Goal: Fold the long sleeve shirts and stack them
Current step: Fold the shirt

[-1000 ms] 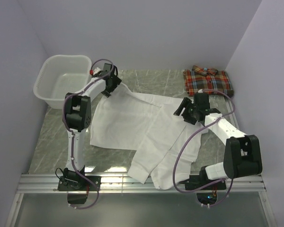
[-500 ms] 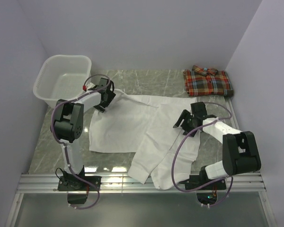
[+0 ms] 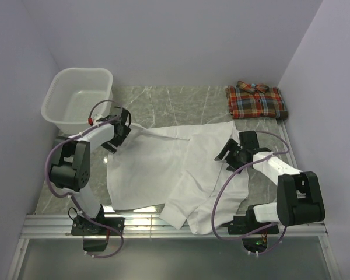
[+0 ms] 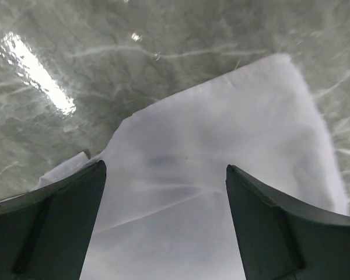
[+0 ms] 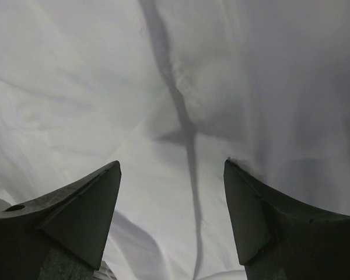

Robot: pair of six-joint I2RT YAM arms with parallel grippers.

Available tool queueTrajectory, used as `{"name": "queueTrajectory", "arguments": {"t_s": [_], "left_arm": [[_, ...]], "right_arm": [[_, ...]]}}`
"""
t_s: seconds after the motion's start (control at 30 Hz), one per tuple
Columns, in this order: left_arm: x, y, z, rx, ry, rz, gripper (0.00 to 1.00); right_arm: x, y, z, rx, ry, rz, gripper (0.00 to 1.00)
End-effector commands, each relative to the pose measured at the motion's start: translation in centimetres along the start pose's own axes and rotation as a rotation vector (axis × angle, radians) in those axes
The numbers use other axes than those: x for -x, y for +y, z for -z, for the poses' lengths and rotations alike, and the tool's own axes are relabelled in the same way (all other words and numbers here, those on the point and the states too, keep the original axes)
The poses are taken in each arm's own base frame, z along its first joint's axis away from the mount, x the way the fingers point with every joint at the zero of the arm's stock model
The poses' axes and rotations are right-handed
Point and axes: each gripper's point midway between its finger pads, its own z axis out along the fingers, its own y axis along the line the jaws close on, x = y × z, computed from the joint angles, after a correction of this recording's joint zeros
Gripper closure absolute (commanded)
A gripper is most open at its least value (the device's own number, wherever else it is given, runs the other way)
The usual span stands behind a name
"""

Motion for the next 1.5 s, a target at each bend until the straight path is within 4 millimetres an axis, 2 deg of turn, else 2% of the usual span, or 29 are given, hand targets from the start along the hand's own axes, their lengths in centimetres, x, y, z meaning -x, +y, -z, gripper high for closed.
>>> {"name": "queueTrajectory", "arguments": {"t_s": [0.0,0.07,0.2,0.23,0.4,0.57,0.7,0.93,1.13,1.47], "left_arm": [[3.8,-2.4,3.3,-0.039,-0.075,0.064,0.1],[5.0,-4.3,4.3,-0.07,-0.085,0.091,0.1],[5.5,-6.3,5.2,-0.093,-0.075,0.131,0.09],[5.1,-6.2,4.7,-0.075,-0.066,0.124,0.09],[5.0,-8.6,4.4,-0.083,-0.042,0.125,0.1],[4.2,-9.8,2.9,-0.033,-0.021,0.095,0.14],[3.1,-9.6,0.8,0.021,-0.006,0.072,0.17],[2.3,-10.1,-1.7,0.04,0.031,0.041,0.21],[1.9,-9.5,-2.3,0.059,0.033,0.02,0.38],[2.3,-9.0,-1.5,0.05,0.02,-0.03,0.8]], "right_arm": [[-2.4,-3.9,0.2,-0.132,0.062,0.002,0.21],[-1.7,-3.3,0.8,-0.115,0.026,0.034,0.21],[0.3,-2.4,1.7,-0.102,-0.049,0.092,0.21],[0.5,-2.4,1.8,-0.102,-0.059,0.098,0.21],[0.5,-2.1,1.8,-0.081,-0.067,0.102,0.21],[0.4,-1.9,1.9,-0.073,-0.073,0.112,0.21],[0.7,-1.6,2.1,-0.062,-0.091,0.12,0.21],[0.4,-1.9,2.0,-0.062,-0.09,0.126,0.21],[0.6,-1.6,2.0,-0.047,-0.098,0.126,0.21],[1.6,1.2,1.8,0.065,-0.12,0.1,0.22]]}}
